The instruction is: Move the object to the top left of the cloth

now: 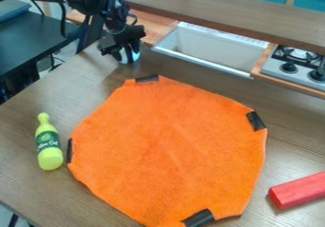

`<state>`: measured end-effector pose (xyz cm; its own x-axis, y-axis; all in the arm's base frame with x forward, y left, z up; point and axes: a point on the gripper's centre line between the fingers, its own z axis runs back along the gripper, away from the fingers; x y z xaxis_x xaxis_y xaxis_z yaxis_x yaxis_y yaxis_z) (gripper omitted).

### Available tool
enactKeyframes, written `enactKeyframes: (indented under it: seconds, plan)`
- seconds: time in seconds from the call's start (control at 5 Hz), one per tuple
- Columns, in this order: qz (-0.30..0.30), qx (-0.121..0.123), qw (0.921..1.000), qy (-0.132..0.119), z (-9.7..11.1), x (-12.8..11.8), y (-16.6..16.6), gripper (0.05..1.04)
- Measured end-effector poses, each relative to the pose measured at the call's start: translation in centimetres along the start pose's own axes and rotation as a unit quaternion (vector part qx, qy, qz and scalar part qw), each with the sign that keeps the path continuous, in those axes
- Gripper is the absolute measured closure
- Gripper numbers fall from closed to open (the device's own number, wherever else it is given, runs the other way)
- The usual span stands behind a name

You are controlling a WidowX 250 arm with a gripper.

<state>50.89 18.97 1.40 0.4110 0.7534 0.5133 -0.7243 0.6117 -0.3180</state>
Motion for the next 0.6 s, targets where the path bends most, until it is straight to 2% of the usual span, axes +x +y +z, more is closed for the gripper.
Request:
enactKeyframes:
  seconds: [0.2,0.4,0.6]
  plan:
    - [0.004,-0.015,0.9998,0.013,1.0,0.0,0.5,0.477]
    - [0.009,-0.040,0.9990,0.015,2.7,0.1,1.0,0.477]
    - [-0.006,-0.080,0.9968,0.003,5.6,-0.4,0.4,0.477]
